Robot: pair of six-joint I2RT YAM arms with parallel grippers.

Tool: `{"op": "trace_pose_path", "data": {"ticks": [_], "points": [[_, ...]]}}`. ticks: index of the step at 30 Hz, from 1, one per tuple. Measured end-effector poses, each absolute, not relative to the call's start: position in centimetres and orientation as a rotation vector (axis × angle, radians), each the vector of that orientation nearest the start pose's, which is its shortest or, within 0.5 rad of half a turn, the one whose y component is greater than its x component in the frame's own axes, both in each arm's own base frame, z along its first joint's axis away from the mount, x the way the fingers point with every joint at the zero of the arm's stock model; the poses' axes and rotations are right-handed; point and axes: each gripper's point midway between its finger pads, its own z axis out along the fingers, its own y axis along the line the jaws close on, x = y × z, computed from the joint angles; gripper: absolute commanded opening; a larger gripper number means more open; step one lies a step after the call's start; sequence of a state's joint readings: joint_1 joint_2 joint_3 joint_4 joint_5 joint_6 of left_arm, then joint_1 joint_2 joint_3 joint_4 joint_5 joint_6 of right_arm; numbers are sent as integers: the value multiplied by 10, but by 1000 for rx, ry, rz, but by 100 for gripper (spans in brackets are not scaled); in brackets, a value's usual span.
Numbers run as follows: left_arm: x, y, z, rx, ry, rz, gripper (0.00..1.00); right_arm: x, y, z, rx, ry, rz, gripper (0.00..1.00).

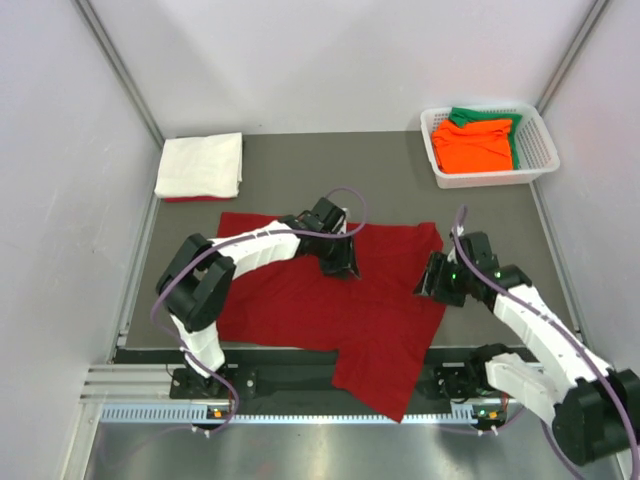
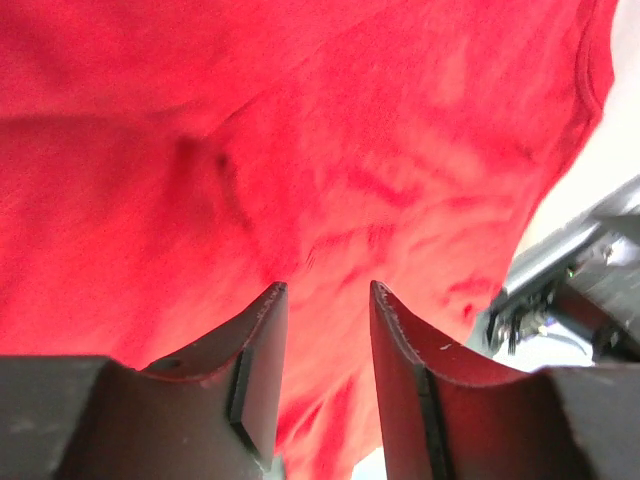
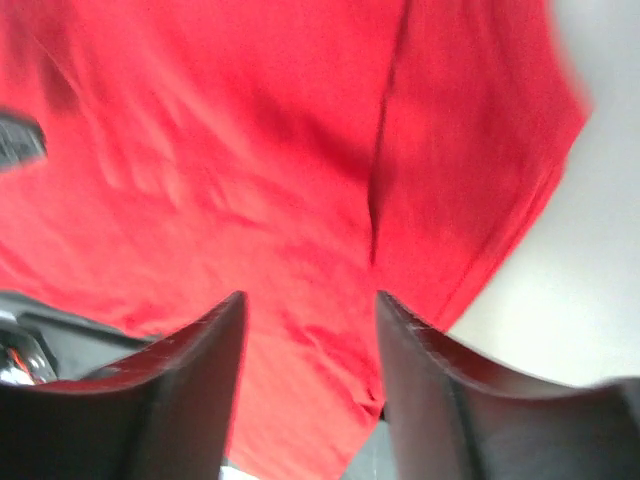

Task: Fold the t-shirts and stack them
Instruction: Fold the tshirt

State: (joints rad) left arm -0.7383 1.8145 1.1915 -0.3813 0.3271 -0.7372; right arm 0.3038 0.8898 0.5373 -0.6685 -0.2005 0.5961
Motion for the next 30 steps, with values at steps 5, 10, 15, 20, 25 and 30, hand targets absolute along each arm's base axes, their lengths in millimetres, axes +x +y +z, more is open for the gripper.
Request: {"op": "trace_pose_path", "data": {"ticks": [5,10,15,20,25,30], "points": [[264,-304,93,168,2777,-865,44,247,104,100,321,2567,507,75],[321,-240,144,63,2588,-736,43,319,80,109,317,2517,411,75],[370,-172,158,-149,2457,-555,41,363,63,114,316,2460,361,74],[393,-127,130,-328,2481,-475,38,375,61,95,297,2484,366,76],[396,-89,93,-473,2543,-414,36,379,64,65,269,2546,379,71],[391,-69,75,-526,2576,-381,36,385,65,51,242,2556,380,65]]}}
